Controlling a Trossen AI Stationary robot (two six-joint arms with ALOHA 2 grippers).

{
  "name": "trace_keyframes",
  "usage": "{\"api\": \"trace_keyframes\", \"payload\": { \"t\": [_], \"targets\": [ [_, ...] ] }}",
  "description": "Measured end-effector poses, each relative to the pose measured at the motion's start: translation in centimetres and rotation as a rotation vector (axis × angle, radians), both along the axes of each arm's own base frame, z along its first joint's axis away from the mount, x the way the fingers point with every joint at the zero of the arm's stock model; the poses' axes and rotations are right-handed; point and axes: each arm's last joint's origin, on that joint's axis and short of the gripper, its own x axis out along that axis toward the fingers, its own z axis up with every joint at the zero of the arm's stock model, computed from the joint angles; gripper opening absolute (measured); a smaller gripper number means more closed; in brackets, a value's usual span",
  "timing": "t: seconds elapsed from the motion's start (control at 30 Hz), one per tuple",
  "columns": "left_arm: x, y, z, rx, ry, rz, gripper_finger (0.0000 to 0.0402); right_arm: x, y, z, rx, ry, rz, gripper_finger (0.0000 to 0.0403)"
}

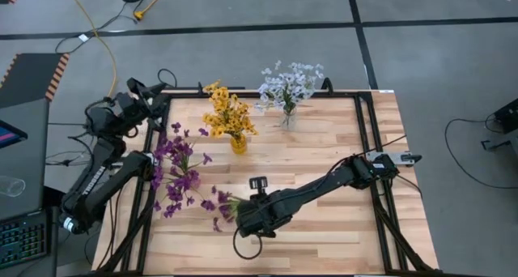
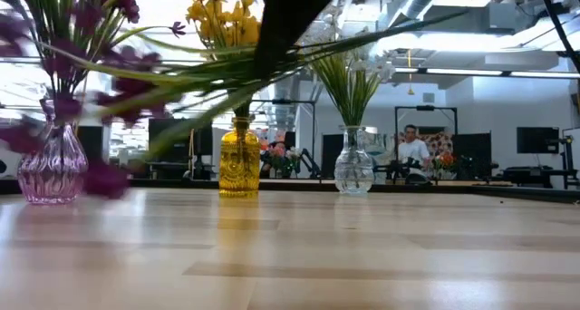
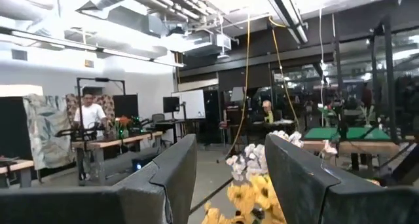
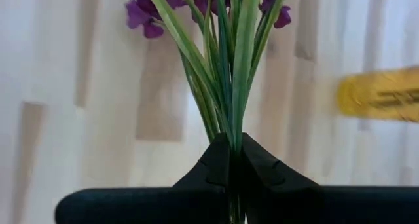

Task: Sort flowers into vase by color
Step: Put the violet flowers into the violet vase

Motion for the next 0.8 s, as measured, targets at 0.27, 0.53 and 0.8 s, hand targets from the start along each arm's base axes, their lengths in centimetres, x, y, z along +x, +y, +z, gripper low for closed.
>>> {"api": "trace_keyframes", "payload": {
  "t": [0.27, 0.53, 0.8],
  "targets": [
    [-1.3, -2.7, 4.4, -0.030, 0.178, 0.008, 0.0170, -1.4, -0.7, 1.4, -0.046, 0.050, -0.015, 0.0042],
    [-3.5, -7.4, 7.6, -0.085, 0.307, -0.044, 0.0137, -4.7, -3.1, 2.7, -0.075, 0.073, -0.042, 0.0042],
    [-5.7, -12.5, 5.8, -0.138, 0.271, -0.217, 0.0030, -9.6, -5.9, 3.5, 0.061, -0.223, -0.085, 0.0042]
  ]
}}
